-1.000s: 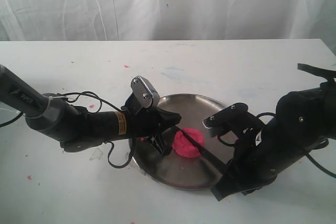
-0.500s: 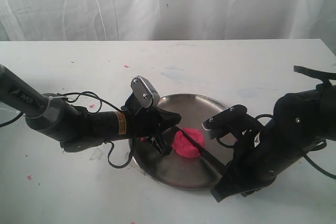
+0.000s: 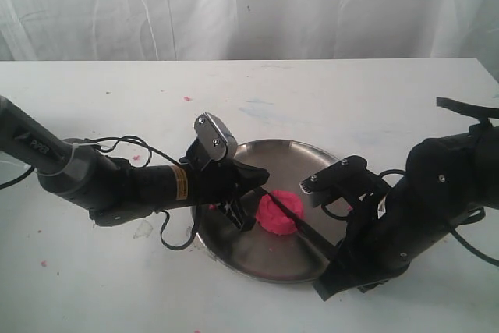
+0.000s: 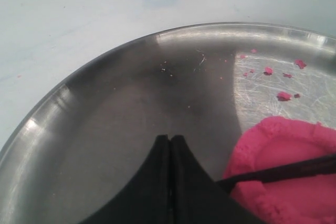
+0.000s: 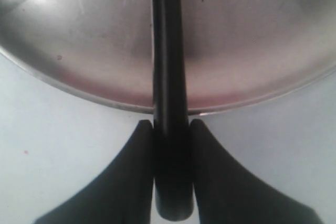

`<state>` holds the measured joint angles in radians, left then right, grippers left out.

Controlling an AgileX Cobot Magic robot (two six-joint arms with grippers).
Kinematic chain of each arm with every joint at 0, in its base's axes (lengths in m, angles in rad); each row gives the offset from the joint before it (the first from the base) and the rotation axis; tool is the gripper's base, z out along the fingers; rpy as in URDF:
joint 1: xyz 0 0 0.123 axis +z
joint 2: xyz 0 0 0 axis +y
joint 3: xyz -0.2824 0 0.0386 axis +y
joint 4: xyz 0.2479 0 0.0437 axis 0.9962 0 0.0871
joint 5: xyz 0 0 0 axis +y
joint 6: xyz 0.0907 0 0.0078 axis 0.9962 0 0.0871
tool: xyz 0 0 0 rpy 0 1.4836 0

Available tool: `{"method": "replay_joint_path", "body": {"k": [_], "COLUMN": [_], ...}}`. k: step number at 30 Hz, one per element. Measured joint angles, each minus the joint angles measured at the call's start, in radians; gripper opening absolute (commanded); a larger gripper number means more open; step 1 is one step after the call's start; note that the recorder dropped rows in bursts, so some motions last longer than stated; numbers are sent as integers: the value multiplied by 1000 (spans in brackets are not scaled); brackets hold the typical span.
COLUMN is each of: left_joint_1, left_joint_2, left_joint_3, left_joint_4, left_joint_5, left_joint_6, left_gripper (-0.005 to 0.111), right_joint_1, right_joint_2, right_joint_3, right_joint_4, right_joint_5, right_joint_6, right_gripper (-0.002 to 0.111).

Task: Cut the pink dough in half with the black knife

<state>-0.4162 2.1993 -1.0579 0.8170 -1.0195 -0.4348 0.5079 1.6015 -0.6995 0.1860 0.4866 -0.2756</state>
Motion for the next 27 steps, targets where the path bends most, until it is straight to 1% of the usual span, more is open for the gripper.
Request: {"method": "replay_joint_path", "body": {"k": [6, 8, 13, 27], "left_joint_1": [0, 0, 0, 7], "left_joint_2": [0, 0, 0, 0], "left_joint_3": [-3, -6, -10, -11], "left_joint_4": [9, 14, 18, 62], "left_joint_5": [45, 50, 55, 55], "left_joint_6": [0, 0, 0, -5], "left_gripper": [0, 0, 0, 0], "right_joint_1": [0, 0, 0, 0], "right_joint_2": [4, 7, 25, 125], "right_joint_3": [-28, -28, -45, -147], "right_joint_4": [0, 0, -2, 3], "right_joint_5": [95, 99, 120, 262], "right_joint_6": [-2, -2, -2, -2], "right_gripper": [0, 0, 0, 0]}}
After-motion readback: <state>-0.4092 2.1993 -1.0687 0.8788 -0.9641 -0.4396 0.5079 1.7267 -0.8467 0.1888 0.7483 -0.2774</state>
